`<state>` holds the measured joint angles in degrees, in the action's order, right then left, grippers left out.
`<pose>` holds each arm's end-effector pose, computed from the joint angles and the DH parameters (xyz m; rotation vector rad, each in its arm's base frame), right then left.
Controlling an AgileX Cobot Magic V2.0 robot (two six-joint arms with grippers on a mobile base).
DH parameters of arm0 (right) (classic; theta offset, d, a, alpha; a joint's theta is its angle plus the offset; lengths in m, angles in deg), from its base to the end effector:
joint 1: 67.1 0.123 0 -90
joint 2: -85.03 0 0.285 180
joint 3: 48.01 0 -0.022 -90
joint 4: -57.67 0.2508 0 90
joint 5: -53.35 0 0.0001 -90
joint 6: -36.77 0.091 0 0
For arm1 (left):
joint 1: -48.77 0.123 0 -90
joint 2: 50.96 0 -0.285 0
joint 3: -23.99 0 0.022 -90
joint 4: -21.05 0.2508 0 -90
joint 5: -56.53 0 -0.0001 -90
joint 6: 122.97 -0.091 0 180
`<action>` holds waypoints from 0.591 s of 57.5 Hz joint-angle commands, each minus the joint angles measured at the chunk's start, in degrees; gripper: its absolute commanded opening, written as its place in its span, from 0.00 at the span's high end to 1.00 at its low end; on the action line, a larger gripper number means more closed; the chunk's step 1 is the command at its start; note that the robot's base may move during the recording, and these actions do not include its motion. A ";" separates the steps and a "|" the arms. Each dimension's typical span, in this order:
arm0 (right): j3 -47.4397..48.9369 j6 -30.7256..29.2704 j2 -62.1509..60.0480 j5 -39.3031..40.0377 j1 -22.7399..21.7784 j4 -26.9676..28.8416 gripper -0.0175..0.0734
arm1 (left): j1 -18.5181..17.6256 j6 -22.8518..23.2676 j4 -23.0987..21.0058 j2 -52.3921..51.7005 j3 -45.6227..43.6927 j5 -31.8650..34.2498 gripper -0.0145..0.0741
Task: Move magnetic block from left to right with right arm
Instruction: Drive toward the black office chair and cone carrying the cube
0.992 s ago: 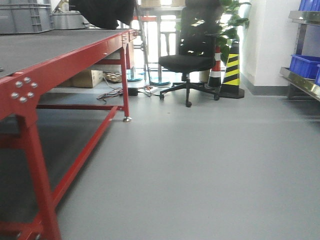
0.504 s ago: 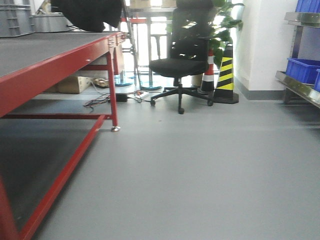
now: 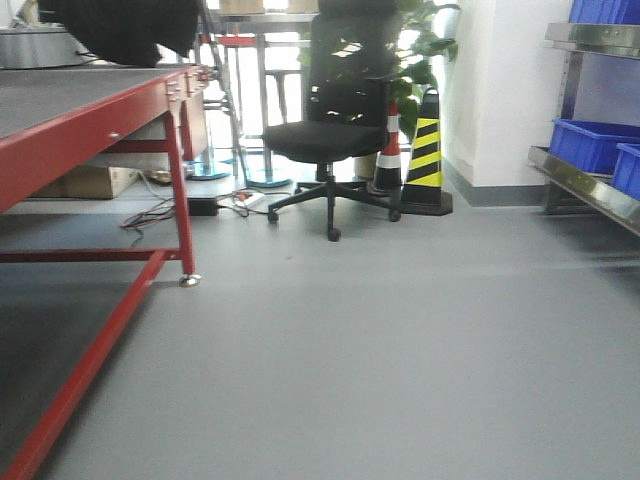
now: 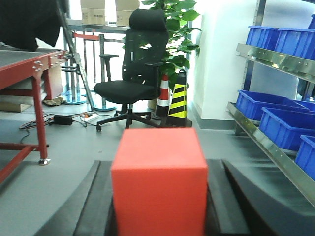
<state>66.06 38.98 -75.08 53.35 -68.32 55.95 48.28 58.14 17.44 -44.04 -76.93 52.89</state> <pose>0.0713 -0.0015 0.2667 0.0224 1.4977 -0.0103 0.0567 -0.0009 0.1973 -0.0545 1.5639 -0.0746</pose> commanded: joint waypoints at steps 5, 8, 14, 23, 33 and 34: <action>1.67 -0.41 0.39 5.50 -0.35 -0.51 0.55 | 0.02 0.10 -0.39 -0.34 0.48 4.86 0.97; 1.67 -0.41 0.39 5.50 -0.35 -0.51 0.55 | 0.02 0.10 -0.39 -0.34 0.48 4.86 0.97; 1.67 -0.41 0.39 5.50 -0.35 -0.51 0.55 | 0.02 0.10 -0.39 -0.34 0.48 4.86 0.97; 1.67 -0.41 0.39 5.50 -0.35 -0.51 0.55 | 0.02 0.10 -0.39 -0.34 0.48 4.86 0.97; 1.67 -0.41 0.39 5.50 -0.35 -0.51 0.55 | 0.02 0.10 -0.39 -0.34 0.48 4.86 0.97; 1.67 -0.41 0.39 5.50 -0.35 -0.51 0.55 | 0.02 0.10 -0.39 -0.34 0.48 4.86 0.97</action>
<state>66.06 38.98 -75.08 53.35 -68.32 55.95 48.28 58.14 17.44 -44.04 -76.93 52.89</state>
